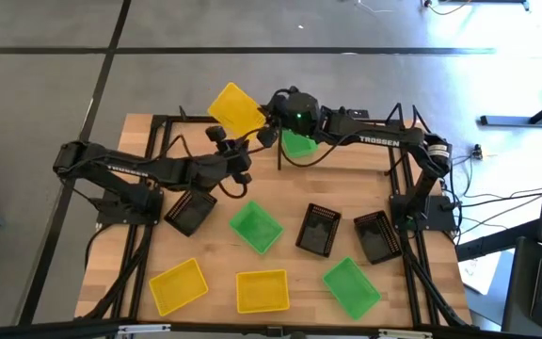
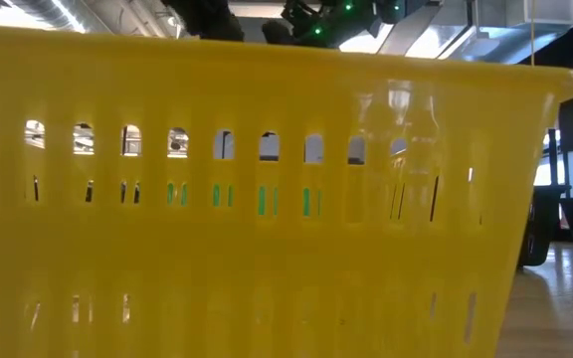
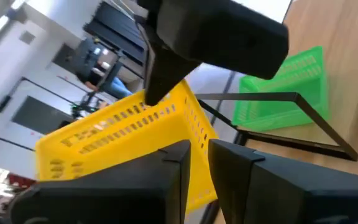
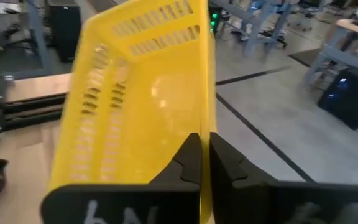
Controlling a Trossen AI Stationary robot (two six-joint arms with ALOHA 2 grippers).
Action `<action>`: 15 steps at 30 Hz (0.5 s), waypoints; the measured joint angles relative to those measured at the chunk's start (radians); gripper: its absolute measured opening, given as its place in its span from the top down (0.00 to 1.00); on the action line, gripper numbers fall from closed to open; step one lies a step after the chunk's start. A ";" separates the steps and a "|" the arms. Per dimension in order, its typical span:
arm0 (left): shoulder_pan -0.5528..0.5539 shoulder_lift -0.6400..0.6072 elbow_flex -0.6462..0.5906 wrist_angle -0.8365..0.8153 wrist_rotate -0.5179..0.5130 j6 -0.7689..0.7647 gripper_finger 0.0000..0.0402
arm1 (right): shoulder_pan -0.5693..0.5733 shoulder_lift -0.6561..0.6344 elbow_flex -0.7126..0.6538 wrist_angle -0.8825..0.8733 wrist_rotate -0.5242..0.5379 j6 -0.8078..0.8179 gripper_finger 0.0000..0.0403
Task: Stack baskets on shelf by color
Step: Put the top yellow bin onto the shelf
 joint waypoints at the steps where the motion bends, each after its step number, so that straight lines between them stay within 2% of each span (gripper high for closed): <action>1: -0.009 -0.006 0.000 0.006 -0.018 0.012 0.87 | 0.000 -0.002 0.000 -0.005 0.012 -0.007 1.00; 5: -0.036 -0.028 0.000 0.009 -0.098 0.022 0.86 | -0.003 -0.040 0.000 -0.061 0.041 0.026 1.00; 9: -0.057 -0.086 0.000 0.013 -0.195 0.002 0.86 | -0.012 -0.128 0.041 -0.211 0.056 0.103 1.00; 15: -0.056 -0.184 0.000 0.005 -0.212 -0.042 0.86 | -0.012 -0.268 0.053 -0.408 0.185 0.166 1.00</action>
